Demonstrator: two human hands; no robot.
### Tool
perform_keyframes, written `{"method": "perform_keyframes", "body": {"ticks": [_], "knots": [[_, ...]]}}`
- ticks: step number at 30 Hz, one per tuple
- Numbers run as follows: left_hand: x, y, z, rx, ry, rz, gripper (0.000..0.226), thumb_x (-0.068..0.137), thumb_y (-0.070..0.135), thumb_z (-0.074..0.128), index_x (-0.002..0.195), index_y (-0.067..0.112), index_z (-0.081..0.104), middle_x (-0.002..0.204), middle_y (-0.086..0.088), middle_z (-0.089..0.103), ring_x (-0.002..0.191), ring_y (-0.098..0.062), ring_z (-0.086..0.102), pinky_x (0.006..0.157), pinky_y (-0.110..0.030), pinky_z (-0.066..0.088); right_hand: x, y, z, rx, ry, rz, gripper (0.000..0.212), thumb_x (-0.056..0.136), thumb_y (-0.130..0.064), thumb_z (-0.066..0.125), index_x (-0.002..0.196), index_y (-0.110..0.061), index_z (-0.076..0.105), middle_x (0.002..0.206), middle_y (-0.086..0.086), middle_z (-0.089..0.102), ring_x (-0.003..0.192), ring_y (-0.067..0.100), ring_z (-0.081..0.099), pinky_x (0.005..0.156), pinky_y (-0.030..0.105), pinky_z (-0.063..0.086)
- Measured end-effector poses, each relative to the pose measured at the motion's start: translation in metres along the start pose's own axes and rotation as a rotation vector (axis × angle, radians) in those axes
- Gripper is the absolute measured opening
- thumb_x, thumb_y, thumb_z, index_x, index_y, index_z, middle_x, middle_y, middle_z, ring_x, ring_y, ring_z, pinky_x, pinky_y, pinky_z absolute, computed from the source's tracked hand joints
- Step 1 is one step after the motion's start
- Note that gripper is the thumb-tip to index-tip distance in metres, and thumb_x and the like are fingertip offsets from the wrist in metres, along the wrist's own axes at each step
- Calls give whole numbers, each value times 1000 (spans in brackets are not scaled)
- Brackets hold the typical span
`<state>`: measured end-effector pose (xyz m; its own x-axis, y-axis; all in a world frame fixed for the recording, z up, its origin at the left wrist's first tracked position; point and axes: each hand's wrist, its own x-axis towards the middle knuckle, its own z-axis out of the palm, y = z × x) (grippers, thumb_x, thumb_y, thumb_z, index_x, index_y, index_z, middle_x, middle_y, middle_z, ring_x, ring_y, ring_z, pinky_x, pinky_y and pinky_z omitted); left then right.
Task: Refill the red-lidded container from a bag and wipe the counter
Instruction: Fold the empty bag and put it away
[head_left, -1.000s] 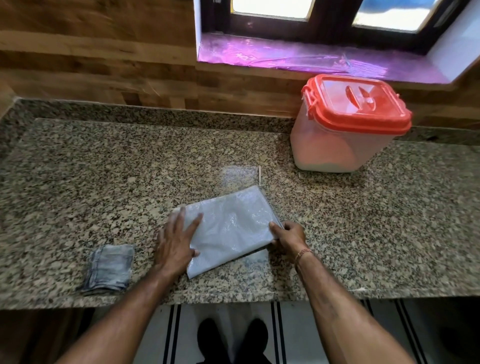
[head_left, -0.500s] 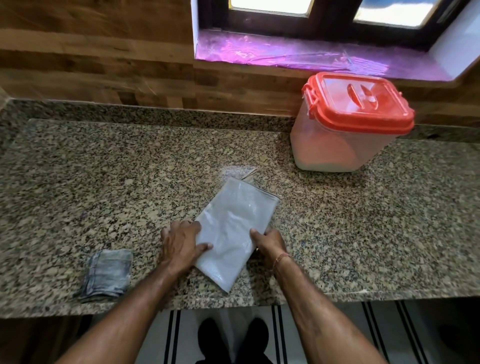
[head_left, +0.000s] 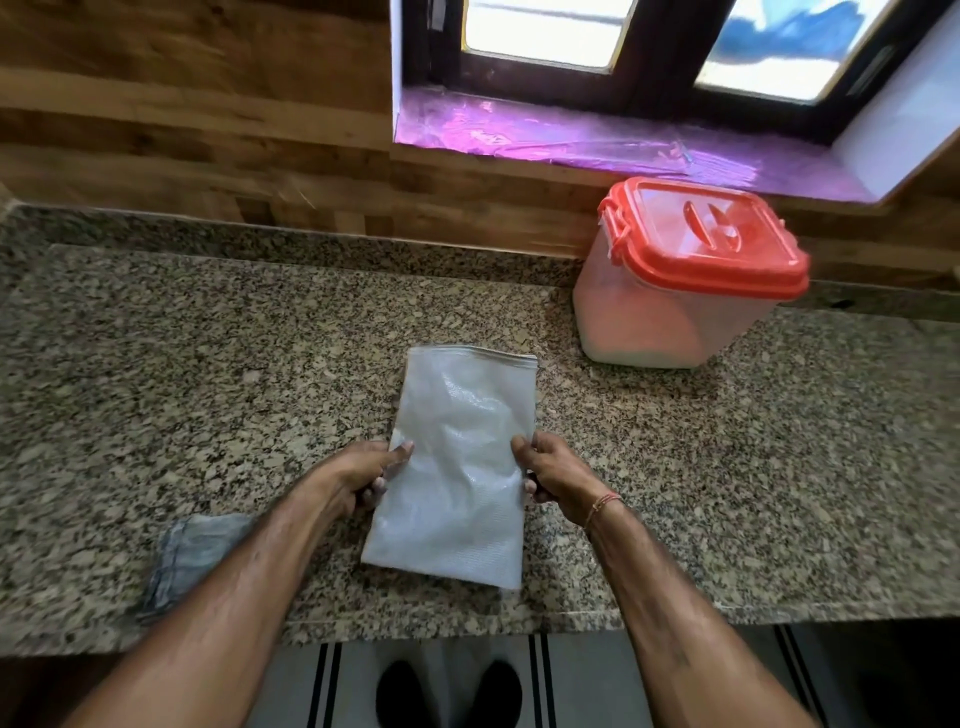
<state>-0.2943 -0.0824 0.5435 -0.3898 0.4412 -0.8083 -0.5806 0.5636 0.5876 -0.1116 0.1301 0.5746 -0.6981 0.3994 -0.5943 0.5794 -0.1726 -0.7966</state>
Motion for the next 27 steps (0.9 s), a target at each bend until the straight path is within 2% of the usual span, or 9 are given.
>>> {"method": "perform_keyframes", "body": {"ticks": [4,7,9,12,16,18,21,25,27], "knots": [[-8,-1,6,-120,71,84,32,82,34,79,88,11,58,61,-1,63,48,-12,50,33,-19,39,-2,-8,-5,-40,-29,-10,26,103,-33,56,97,-8,59,79,1,58,49,4,51,43,18,42],[-24,-7,11,-210,167,196,37,80,41,80,91,10,62,69,-16,75,54,-19,63,47,-23,43,-3,-9,1,104,-15,99,25,100,-31,61,100,-6,58,77,6,59,47,9,63,37,18,47],[-38,-13,17,-172,265,290,37,88,43,75,87,8,63,71,-21,75,44,-16,65,44,-22,45,-5,-10,14,237,-4,148,25,100,-26,61,104,-2,57,85,13,60,48,15,68,45,26,59],[-64,-27,26,-124,405,413,47,93,44,69,96,-3,63,67,-19,74,54,-23,73,42,-22,50,-17,-14,29,376,26,89,26,100,-21,64,95,4,60,68,10,68,48,20,69,59,41,63],[-108,-55,50,-84,615,481,34,95,52,62,99,18,63,74,-14,76,58,-28,76,49,-27,53,-53,-13,32,328,9,-114,42,99,-35,63,108,6,64,88,22,71,61,26,71,56,33,64],[-128,-73,65,-95,693,481,35,96,51,63,107,18,65,85,-9,77,62,-28,75,52,-29,57,-74,-5,32,262,-26,-161,45,100,-42,59,114,1,65,97,22,71,70,32,72,66,39,65],[-164,-105,82,-195,848,481,33,97,38,67,108,7,68,91,-7,71,67,-14,65,40,-12,45,-106,12,40,165,-237,-131,44,103,-52,48,122,-14,63,112,19,69,87,40,74,84,56,62],[-210,-165,83,-420,903,451,30,93,24,74,112,1,70,93,-6,74,71,-13,67,44,-14,48,-131,42,70,66,-355,-206,39,101,-38,60,110,0,64,101,19,69,83,29,72,73,43,65],[-233,-203,78,-491,950,432,33,88,22,79,114,2,71,95,-6,76,72,-12,69,51,-16,51,-148,53,94,-26,-371,-266,50,89,-41,73,101,6,63,97,22,68,84,30,70,76,50,63]]}}
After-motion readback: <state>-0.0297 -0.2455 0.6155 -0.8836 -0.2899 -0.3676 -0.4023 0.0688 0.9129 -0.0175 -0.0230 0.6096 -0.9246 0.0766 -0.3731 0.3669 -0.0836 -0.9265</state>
